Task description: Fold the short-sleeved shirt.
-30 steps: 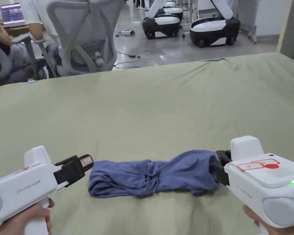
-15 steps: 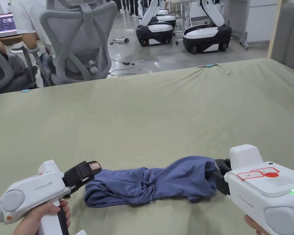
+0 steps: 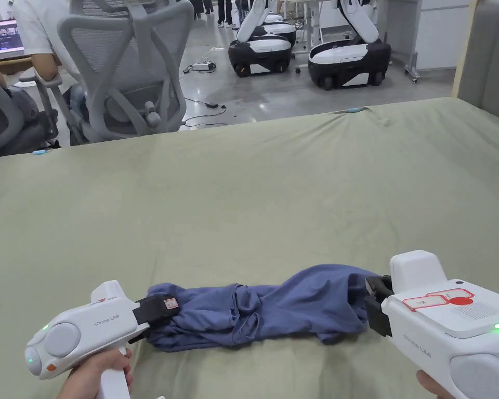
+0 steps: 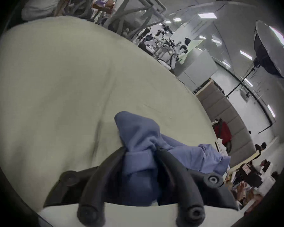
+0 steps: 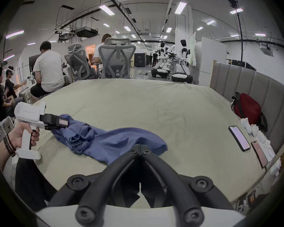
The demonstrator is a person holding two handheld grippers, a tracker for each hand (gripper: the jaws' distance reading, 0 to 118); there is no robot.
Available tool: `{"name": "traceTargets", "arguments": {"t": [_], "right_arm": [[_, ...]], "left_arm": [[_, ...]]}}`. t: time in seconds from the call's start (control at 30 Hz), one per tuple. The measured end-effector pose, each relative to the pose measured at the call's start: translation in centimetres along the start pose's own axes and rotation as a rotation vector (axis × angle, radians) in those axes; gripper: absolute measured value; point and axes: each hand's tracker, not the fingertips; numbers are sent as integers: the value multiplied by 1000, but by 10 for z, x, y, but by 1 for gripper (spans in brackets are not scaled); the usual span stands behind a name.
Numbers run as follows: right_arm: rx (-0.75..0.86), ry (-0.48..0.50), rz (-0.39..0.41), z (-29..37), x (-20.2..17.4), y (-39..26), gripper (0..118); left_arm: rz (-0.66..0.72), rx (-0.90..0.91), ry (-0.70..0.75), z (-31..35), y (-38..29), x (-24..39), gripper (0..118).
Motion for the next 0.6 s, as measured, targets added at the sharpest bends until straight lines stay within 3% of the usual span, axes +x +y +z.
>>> {"name": "traceTargets", "arguments": {"t": [0.13,0.23,0.4,0.6], "right_arm": [[1,5,6,0,-5,2,0],[9,11,7,0,-7,3,0],[11,20,12,-2,-10,4,0],[8,37,12,-2,-12,1,0]], "left_arm": [[-9,20,-8,14,0,-12,18],[-48,68,96,37,-1,-21,18],[43,101,155,67,17,-74,18],[-52,102,220,69,12,-34,18]]}}
